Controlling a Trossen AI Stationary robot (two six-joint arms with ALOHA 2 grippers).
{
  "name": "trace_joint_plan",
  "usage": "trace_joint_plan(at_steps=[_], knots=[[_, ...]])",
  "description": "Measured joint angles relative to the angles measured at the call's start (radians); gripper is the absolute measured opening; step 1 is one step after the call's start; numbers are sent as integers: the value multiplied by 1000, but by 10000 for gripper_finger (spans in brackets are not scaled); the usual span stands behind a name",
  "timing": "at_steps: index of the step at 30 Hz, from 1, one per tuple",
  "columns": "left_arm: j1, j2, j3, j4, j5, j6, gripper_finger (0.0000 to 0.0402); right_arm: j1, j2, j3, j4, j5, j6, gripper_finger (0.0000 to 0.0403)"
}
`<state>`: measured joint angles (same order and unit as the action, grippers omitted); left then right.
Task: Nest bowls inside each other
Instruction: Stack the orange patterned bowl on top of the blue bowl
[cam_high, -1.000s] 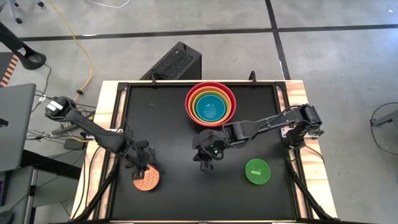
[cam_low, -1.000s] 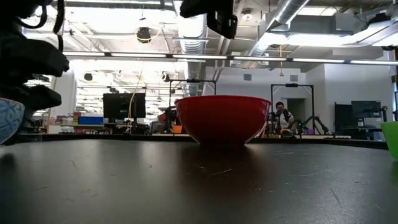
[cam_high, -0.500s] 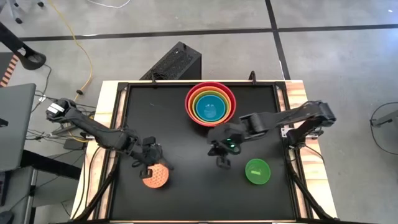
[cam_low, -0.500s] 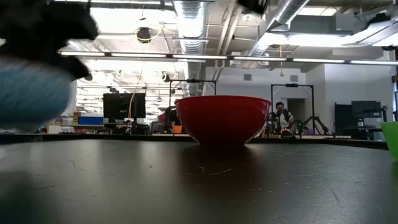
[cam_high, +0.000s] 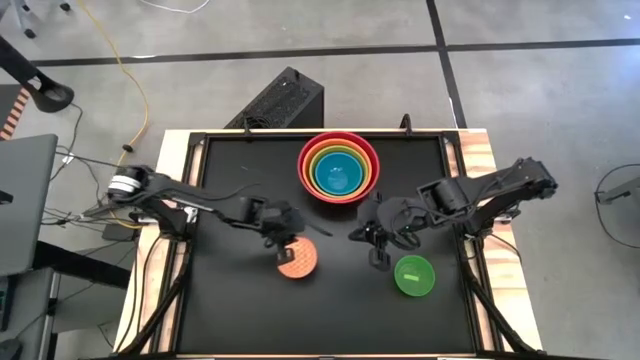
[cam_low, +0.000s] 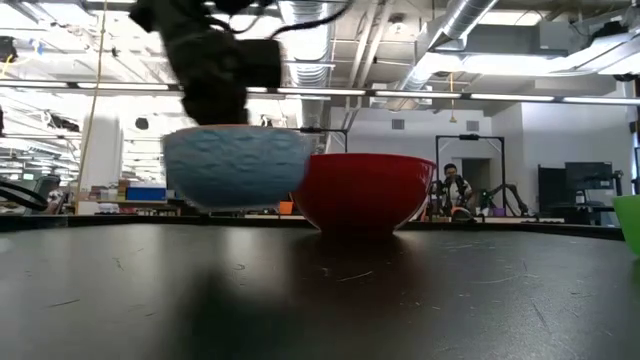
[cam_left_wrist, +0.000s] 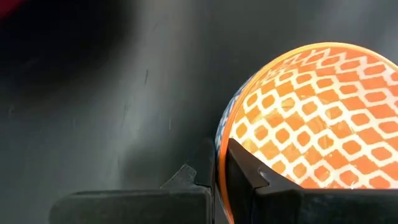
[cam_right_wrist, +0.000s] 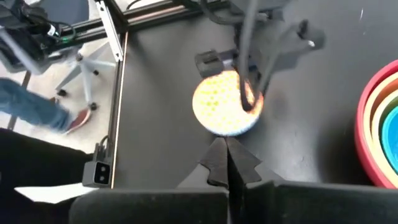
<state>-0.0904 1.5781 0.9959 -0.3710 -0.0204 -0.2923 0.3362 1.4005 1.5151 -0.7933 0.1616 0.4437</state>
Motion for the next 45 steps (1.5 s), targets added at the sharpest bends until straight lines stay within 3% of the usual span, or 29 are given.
trace_joint_plan(at_steps=[8,15,26,38,45], knots=[[39,191,139,32,126,98,0,3,36,-4,-14,9,28,5],[48,238,156,31,118,99,3,4,48,-6,-35,24,53,5],[48,239,157,21,121,139,106,1,48,-6,-41,24,56,5],[59,84,156,-51,86,212,165,-13,45,-5,-37,23,61,5],[90,-54,156,-198,84,219,176,-19,45,-5,-26,23,89,5]])
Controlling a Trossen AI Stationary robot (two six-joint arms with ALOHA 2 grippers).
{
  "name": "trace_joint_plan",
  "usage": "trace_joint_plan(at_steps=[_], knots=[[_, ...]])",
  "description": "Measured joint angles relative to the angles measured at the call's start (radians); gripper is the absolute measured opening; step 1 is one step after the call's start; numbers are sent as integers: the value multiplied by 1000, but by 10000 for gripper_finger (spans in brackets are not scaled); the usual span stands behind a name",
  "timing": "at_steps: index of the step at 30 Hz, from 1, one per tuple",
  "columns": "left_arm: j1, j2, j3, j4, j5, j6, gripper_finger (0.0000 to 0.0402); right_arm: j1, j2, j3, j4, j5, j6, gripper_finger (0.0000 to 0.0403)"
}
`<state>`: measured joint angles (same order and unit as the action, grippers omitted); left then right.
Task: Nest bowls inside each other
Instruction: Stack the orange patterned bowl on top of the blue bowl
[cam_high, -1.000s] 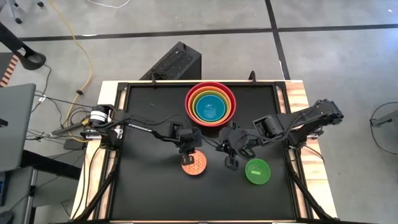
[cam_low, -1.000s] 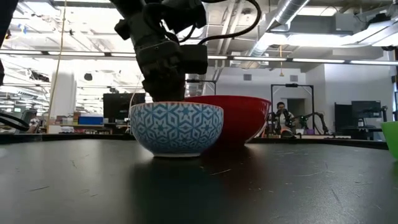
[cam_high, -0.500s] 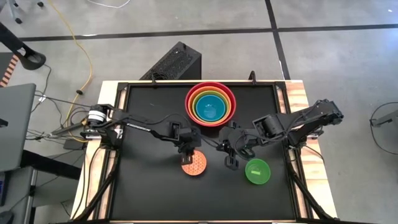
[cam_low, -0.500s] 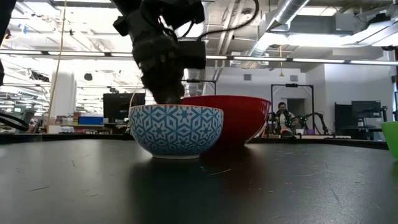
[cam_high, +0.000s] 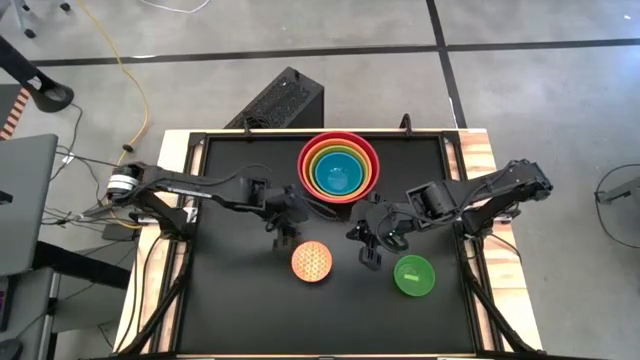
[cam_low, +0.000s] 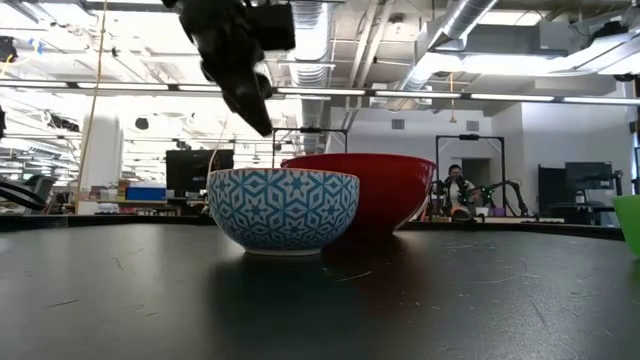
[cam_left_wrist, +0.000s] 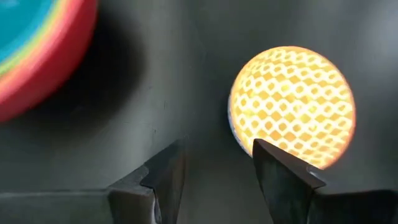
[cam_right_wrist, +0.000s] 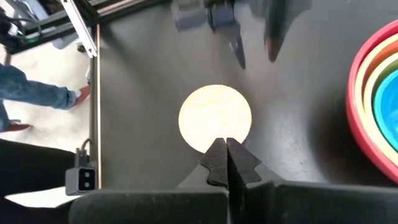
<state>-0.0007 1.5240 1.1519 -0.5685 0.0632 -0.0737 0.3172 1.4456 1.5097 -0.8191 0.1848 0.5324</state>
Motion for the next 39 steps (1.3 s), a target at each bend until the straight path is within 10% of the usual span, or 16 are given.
trace_joint_plan(at_steps=[18,39], knots=[[1,-410,-282,123,-97,-26,176,-80,228,0,185,-32,-41,11],[0,-543,-650,301,-86,-264,175,-159,526,0,228,-145,-36,232]])
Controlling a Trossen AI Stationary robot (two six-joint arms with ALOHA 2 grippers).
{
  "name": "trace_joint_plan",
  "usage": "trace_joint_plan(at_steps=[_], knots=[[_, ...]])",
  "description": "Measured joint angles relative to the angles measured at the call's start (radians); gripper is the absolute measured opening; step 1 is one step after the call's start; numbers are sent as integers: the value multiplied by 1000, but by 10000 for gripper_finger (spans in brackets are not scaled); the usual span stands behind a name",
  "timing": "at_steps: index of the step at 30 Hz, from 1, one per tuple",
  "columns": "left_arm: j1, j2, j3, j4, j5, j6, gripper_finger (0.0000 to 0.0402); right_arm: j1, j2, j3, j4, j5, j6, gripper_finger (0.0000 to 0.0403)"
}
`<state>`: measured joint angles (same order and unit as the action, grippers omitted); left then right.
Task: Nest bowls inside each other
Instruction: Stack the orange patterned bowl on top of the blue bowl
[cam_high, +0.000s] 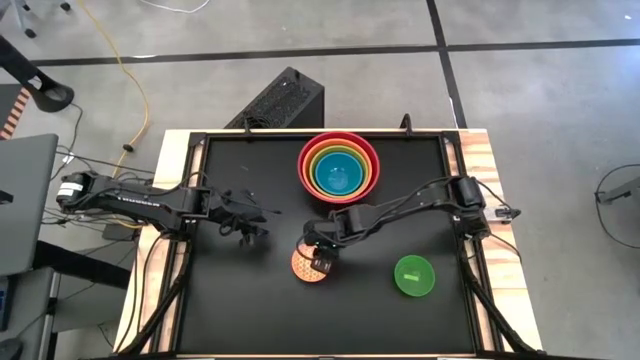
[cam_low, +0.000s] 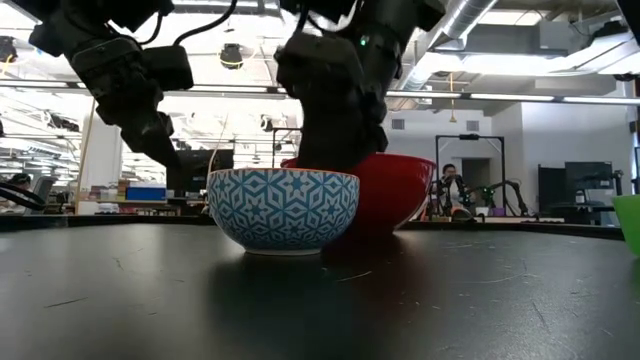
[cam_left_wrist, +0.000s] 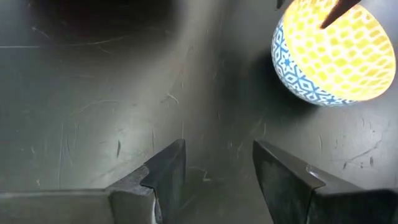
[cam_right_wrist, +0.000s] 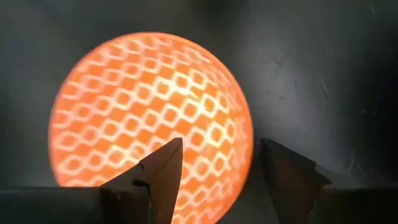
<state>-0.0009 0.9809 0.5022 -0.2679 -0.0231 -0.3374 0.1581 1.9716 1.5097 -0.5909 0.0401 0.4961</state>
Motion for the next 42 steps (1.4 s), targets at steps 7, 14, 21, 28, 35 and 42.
trace_joint_plan(at_steps=[7,14,21,28,35,42], knots=[[0,0,0,37,-1,0,175,-11,28,0,23,3,2,211],[0,0,0,51,-3,0,175,-10,66,1,16,-24,0,128],[0,0,0,51,-4,-6,175,-23,71,2,21,-46,6,14],[0,0,0,50,-4,-13,175,-55,-16,-2,10,-102,27,14],[0,0,0,50,-10,-13,175,-120,-195,-1,-16,-129,12,13],[0,0,0,57,-18,-15,175,-277,-320,1,-52,-39,-31,14]])
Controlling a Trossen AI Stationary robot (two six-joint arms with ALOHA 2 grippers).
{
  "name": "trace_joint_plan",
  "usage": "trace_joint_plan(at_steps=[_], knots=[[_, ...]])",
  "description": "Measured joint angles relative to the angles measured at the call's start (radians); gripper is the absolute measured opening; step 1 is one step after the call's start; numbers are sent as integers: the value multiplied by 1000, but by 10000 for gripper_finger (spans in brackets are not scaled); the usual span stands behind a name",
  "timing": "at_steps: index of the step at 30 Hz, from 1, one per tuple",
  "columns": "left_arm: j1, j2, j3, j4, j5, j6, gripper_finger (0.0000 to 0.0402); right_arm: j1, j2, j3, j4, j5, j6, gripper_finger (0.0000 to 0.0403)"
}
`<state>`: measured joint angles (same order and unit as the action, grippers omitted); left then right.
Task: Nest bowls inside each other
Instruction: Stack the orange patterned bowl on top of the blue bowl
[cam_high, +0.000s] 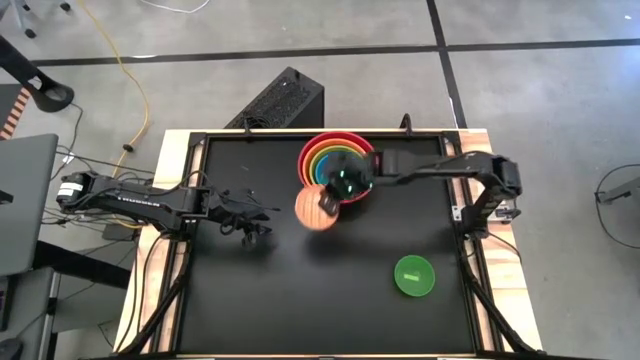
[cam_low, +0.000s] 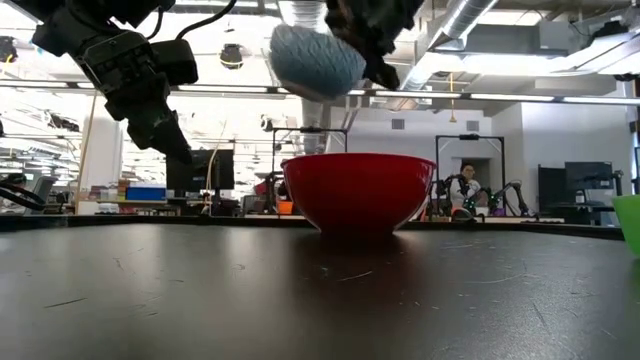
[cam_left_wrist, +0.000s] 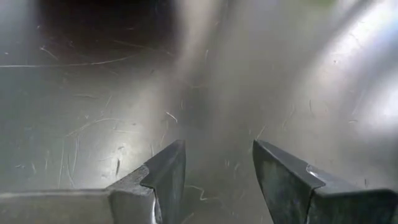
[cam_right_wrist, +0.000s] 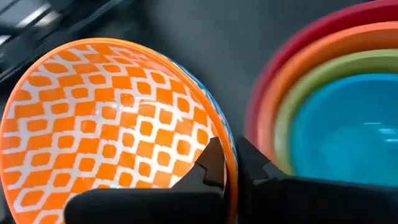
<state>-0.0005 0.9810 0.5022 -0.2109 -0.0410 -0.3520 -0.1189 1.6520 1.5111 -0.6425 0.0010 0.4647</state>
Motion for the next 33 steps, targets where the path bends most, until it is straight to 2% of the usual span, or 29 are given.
trace_joint_plan(at_steps=[7,16,26,33], knots=[[0,0,0,1,0,-14,175,-187,-9,-1,-99,-2,5,14],[0,0,0,1,0,-35,175,-330,33,-3,-160,-47,-2,15],[0,0,0,1,-9,-43,175,-360,201,-5,-150,-71,-18,15],[0,0,0,1,-9,-44,170,-363,244,-5,-143,-53,-28,15]])
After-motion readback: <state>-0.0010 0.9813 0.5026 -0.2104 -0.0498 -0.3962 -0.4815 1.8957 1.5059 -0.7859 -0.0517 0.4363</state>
